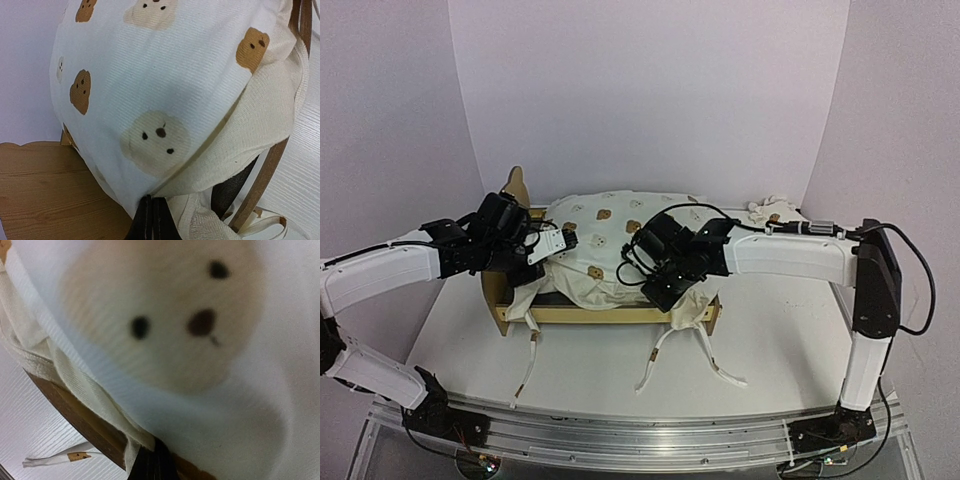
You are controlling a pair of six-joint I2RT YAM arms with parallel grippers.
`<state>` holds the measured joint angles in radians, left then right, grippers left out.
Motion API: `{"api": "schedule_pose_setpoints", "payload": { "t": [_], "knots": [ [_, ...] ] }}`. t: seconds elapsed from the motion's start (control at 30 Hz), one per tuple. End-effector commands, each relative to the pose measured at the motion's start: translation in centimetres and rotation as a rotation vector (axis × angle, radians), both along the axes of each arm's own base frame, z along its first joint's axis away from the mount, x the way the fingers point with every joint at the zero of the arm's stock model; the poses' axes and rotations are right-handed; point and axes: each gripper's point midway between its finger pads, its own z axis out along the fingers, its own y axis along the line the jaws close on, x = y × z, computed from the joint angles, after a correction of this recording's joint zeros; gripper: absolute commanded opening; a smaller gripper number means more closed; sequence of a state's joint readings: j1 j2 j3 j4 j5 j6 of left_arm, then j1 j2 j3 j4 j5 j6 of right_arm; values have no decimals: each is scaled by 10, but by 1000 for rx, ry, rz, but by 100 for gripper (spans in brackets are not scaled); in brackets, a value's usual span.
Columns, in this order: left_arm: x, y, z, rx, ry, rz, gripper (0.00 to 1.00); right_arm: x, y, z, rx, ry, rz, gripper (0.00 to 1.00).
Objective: Set up the pet bed
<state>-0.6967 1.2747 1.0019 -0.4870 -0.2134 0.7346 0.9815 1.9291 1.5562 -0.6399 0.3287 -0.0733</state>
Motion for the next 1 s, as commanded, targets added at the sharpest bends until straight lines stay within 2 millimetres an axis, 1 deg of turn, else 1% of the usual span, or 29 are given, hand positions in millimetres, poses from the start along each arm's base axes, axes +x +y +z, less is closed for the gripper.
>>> {"api": "schedule_pose_setpoints", "payload": {
  "t": [0.0, 0.07, 0.17, 0.27, 0.3, 0.37, 0.43, 0.5, 0.53, 0.57, 0.6, 0.63, 0.7, 0.73, 0.8, 0.87, 0.9, 0.93, 0.97],
  "knots": [
    [18, 7, 53, -62, -137, 51, 0, 0, -1, 64, 198, 6, -24, 0],
    [16, 7, 56, -70, -133, 47, 0, -7, -3, 80, 288, 62, -19, 0],
    [8, 7, 54, -76, -109, 28, 0, -27, -2, 96, 396, 163, 18, 0],
    [4, 9, 51, -77, -101, 25, 0, -48, -5, 94, 451, 271, 52, 0],
    [3, 10, 50, -75, -99, 25, 0, -53, -7, 90, 456, 299, 50, 0],
    [1, 12, 48, -71, -90, 25, 0, -60, -11, 80, 465, 358, 36, 0],
    [-3, 13, 41, -55, -70, 15, 0, -63, -12, 71, 457, 395, 18, 0],
    [-14, 13, 28, -35, -21, -25, 0, -62, -13, 62, 441, 414, -4, 9],
    [-22, 12, 21, -25, 16, -58, 0, -61, -14, 59, 433, 414, -20, 21],
    [-32, 9, 15, -20, 67, -99, 2, -58, -15, 59, 432, 409, -37, 28],
    [-46, 7, 7, -20, 135, -145, 6, -56, -16, 61, 433, 402, -49, 34],
    [-56, 3, 6, -34, 178, -182, 19, -53, -18, 64, 439, 395, -64, 40],
    [-69, 0, 7, -56, 233, -221, 39, -45, -24, 76, 472, 381, -106, 46],
    [-70, -1, 10, -67, 235, -224, 45, -39, -30, 84, 491, 363, -134, 48],
    [-65, -5, 23, -105, 211, -206, 53, -26, -45, 99, 526, 318, -211, 51],
    [-55, -10, 40, -150, 176, -170, 60, -8, -67, 107, 550, 278, -335, 54],
    [-48, -13, 50, -177, 159, -145, 62, -1, -80, 108, 552, 255, -398, 55],
    [-42, -15, 58, -200, 146, -118, 64, 8, -95, 106, 546, 235, -477, 56],
    [-31, -16, 67, -219, 125, -73, 66, 13, -108, 100, 527, 224, -540, 57]
  ]
}}
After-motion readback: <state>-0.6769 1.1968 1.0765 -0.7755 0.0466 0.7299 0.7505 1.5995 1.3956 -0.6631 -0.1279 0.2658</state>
